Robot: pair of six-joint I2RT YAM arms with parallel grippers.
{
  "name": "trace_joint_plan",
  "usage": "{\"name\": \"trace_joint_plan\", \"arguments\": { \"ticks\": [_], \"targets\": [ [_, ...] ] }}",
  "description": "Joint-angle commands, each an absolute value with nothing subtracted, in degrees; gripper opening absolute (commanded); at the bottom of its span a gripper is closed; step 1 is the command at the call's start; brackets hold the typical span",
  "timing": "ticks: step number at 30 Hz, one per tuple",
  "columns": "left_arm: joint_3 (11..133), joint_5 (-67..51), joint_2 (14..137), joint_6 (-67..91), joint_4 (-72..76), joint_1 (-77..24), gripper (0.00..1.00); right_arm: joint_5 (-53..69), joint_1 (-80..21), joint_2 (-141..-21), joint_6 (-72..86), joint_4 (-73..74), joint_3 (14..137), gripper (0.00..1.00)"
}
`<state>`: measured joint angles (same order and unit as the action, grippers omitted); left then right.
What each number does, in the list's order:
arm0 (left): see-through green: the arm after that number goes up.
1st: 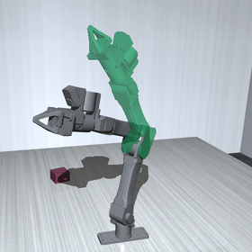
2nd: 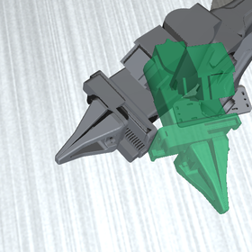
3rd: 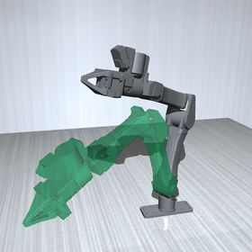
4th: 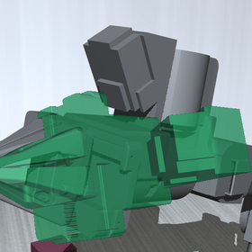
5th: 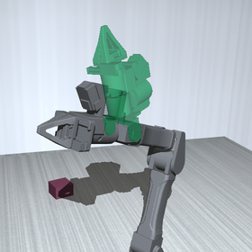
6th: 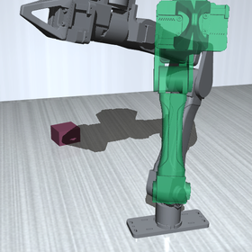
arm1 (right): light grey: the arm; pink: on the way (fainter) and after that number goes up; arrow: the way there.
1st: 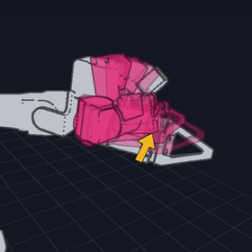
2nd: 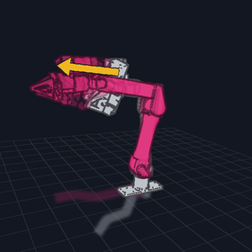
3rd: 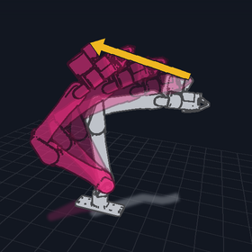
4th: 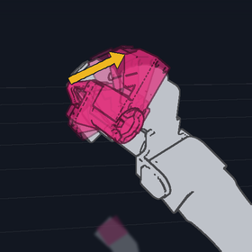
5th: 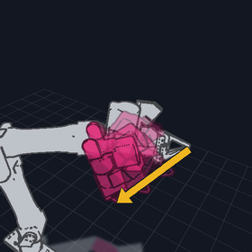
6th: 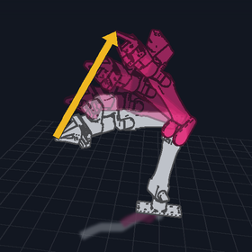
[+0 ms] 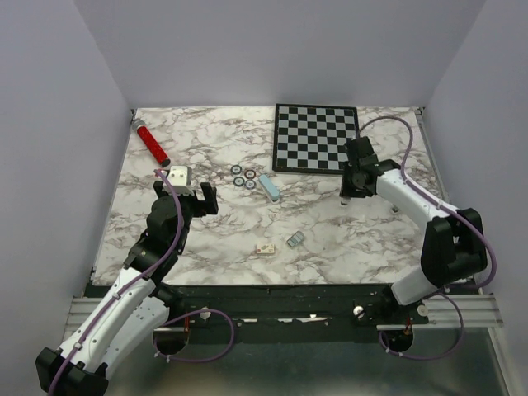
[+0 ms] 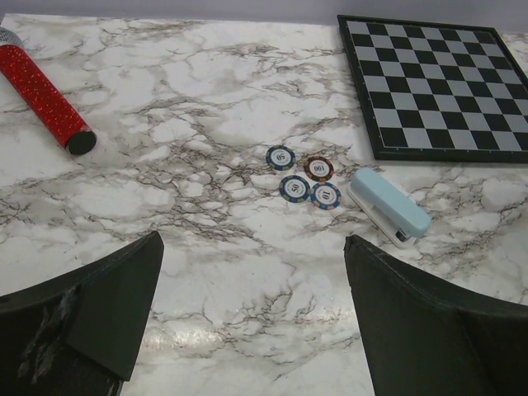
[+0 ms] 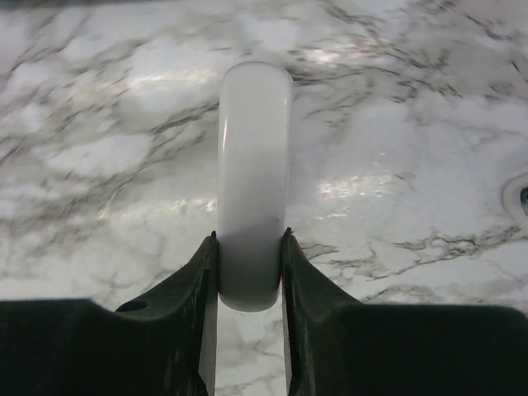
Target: Load the staples into the stapler
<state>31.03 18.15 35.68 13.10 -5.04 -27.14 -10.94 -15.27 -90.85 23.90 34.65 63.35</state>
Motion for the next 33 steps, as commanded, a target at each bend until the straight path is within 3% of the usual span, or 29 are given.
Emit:
{"name": "trace_joint_plan", "arguments": {
  "ticks": [1,9,15,21,28,33],
  "targets": [
    [30.41,16.35,35.42,12.04,-3.34,-27.42,0.99,-5.99,-24.5,-85.17,9.87,32.61,63.63,0.15],
    [30.85,13.8,36.38,10.73,-3.16,-27.33,0.99,3.86,-39.7,-87.09,-7.11,31.99,69.95,0.15],
    [29.88,11.16,35.42,9.49,-1.67,-27.33,0.99,7.73,-47.79,-98.07,-17.48,34.62,77.07,0.15],
    [28.39,4.41,33.4,7.21,-0.27,-27.33,0.99,11.86,-51.76,-106.95,-23.81,35.42,82.7,0.17],
    [26.1,-3.25,33.13,5.71,-0.26,-27.33,0.99,12.83,-52.12,-109.86,-26.8,33.58,80.78,0.21],
    [28.12,-5.35,36.38,5.89,-2.9,-27.33,0.99,13.89,-52.21,-107.24,-23.65,32.53,80.77,0.47]
  ]
}}
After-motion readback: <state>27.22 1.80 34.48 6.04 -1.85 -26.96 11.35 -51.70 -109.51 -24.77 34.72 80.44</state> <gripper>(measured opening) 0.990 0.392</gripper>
